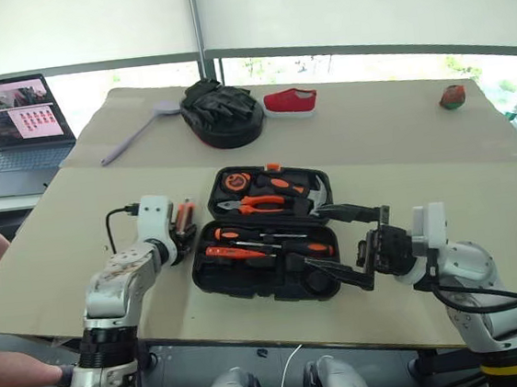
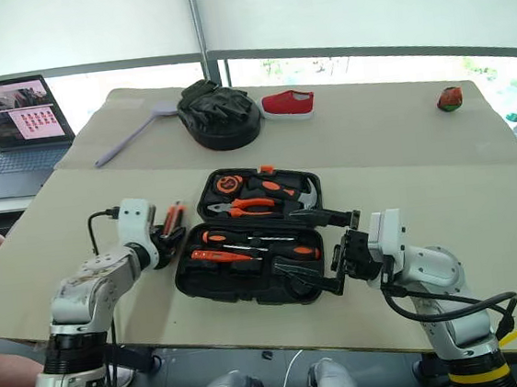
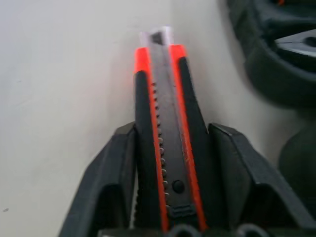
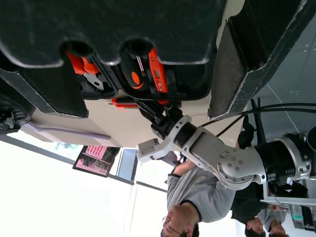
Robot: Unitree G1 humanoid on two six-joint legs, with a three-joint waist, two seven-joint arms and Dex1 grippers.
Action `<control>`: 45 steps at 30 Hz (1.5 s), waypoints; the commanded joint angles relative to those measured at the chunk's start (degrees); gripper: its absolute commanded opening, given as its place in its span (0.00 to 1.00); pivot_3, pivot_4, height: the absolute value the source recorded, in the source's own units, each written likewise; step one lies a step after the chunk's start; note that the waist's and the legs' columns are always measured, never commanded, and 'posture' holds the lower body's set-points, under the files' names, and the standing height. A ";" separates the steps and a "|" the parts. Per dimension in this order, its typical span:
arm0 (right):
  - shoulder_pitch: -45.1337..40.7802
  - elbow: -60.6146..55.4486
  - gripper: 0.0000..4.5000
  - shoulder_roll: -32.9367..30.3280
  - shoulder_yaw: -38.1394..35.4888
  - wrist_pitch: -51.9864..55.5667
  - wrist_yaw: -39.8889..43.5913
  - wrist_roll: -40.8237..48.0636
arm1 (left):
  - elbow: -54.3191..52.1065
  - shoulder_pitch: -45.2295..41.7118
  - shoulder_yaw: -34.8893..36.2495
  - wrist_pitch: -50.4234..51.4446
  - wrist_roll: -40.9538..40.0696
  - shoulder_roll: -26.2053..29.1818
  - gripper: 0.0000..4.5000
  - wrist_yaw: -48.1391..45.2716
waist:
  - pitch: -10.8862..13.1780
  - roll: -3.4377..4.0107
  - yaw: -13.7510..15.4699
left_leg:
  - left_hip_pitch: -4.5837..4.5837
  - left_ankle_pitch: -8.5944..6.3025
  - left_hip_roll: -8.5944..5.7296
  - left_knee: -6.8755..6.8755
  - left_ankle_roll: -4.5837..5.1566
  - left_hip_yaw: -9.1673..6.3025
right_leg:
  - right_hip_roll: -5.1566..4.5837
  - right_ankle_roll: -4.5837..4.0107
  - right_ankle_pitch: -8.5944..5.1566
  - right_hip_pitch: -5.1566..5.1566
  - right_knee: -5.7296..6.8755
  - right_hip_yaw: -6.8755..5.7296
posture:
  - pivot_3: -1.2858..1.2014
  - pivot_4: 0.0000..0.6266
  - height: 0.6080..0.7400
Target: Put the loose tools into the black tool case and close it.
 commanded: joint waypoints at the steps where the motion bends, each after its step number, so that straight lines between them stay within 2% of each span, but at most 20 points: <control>1: -0.35 -2.52 1.00 0.30 -0.82 -1.25 -0.50 0.30 | 1.48 2.90 0.67 0.12 1.30 0.60 0.37 -0.32 | -0.08 0.13 -0.02 | 0.02 0.00 0.01 -0.01 -0.01 0.00 | 0.00 0.00 0.00 0.00 0.00 0.00 | 0.52 0.24 1.00; 5: -0.04 -1.89 1.00 0.21 -0.89 -1.65 -0.29 -0.14 | 1.28 2.88 5.99 -8.72 -0.65 3.75 0.37 -5.74 | -0.08 0.14 -0.76 | 0.06 0.02 0.06 -0.05 -0.03 0.00 | 0.06 -0.05 -0.03 -0.01 0.02 0.00 | 0.52 0.24 1.00; 7: -0.07 -1.69 1.00 0.01 -1.08 -1.65 -0.16 -0.13 | 1.70 1.80 8.68 -13.09 -3.69 6.01 0.37 -12.08 | 0.02 -0.03 -0.95 | -0.05 0.08 0.13 -0.05 -0.13 0.01 | 0.14 -0.06 -0.03 -0.13 0.04 0.00 | 0.52 0.24 1.00; 9: -0.04 -1.53 1.00 -0.59 -1.59 -1.50 0.14 -0.02 | 2.35 -0.08 8.82 -18.93 -5.97 10.19 0.37 -22.86 | 0.14 -0.23 -0.91 | -0.23 0.15 0.20 -0.05 -0.24 -0.02 | 0.21 -0.13 -0.03 -0.32 0.06 -0.07 | 0.52 0.24 1.00; 14: 1.50 -1.72 1.00 -4.30 -4.63 -0.02 2.00 1.76 | -0.52 -2.31 0.17 -27.91 -10.59 21.38 0.37 -56.64 | 0.25 -0.25 -0.06 | -0.60 0.06 0.11 0.01 -0.12 -0.05 | 0.06 -0.21 -0.04 -0.57 -0.03 -0.23 | 0.52 0.24 1.00; 16: 2.81 -1.80 1.00 -6.92 -5.85 0.58 4.14 2.37 | -2.83 -3.90 -6.07 -28.37 -8.83 24.99 0.37 -64.59 | 0.25 -0.20 -0.05 | -0.66 -0.05 -0.04 0.01 0.07 -0.02 | -0.07 -0.17 -0.02 -0.53 -0.16 -0.23 | 0.52 0.24 1.00; 18: 3.48 -2.08 1.00 -8.74 -7.18 1.83 4.73 3.71 | -3.44 -6.38 -11.24 -29.88 -5.24 26.41 0.37 -67.79 | 0.27 -0.18 -0.08 | -0.66 -0.11 -0.11 0.04 0.19 0.00 | -0.09 -0.08 -0.03 -0.44 -0.25 -0.21 | 0.52 0.24 1.00; 21: 6.27 -4.44 1.00 -13.53 -9.67 5.47 6.91 6.25 | -5.04 -10.42 -18.55 -29.49 -1.15 25.87 0.37 -71.07 | 0.34 -0.20 -0.17 | -0.75 -0.09 -0.11 0.13 0.30 0.00 | 0.03 0.14 -0.14 -0.44 -0.26 -0.19 | 0.52 0.24 1.00; 25: 9.68 -8.31 1.00 -17.13 -11.75 9.22 6.99 8.43 | -4.82 -12.65 -24.02 -28.77 4.35 23.87 0.37 -69.41 | 0.35 -0.22 -0.37 | -0.83 0.18 -0.04 0.13 0.78 -0.07 | 0.13 0.13 -0.14 -0.53 -0.24 -0.19 | 0.52 0.24 1.00; 30: 12.82 -10.58 1.00 -16.89 -13.35 10.08 4.99 7.61 | -4.07 -11.67 -28.23 -31.71 9.35 20.54 0.37 -67.51 | 0.36 -0.24 -0.48 | -0.79 0.18 -0.01 0.15 0.81 -0.14 | 0.15 0.14 -0.14 -0.48 -0.19 -0.17 | 0.52 0.24 1.00; 35: 13.69 -12.31 1.00 -15.92 -13.67 10.48 2.69 7.51 | -2.21 -12.28 -30.57 -30.40 13.59 18.52 0.37 -64.79 | 0.36 -0.24 -0.26 | -0.65 0.13 -0.02 0.18 0.90 -0.20 | 0.10 0.14 -0.14 -0.30 -0.21 -0.18 | 0.52 0.24 1.00; 39: 13.93 -13.18 1.00 -15.58 -13.01 10.60 1.75 7.25 | -0.48 -13.29 -30.66 -28.88 14.88 15.85 0.37 -62.42 | 0.30 -0.13 0.57 | -0.40 -0.13 -0.04 0.18 1.32 -0.21 | 0.02 0.16 -0.13 -0.07 -0.23 -0.17 | 0.52 0.24 1.00; 45: 14.01 -13.63 1.00 -15.22 -12.80 10.73 0.93 7.29 | -0.97 -13.88 -30.94 -27.44 16.59 17.99 0.37 -63.40 | 0.29 -0.12 1.14 | -0.43 -0.20 -0.13 0.22 1.44 -0.25 | -0.08 0.18 -0.11 -0.01 -0.37 -0.11 | 0.52 0.24 1.00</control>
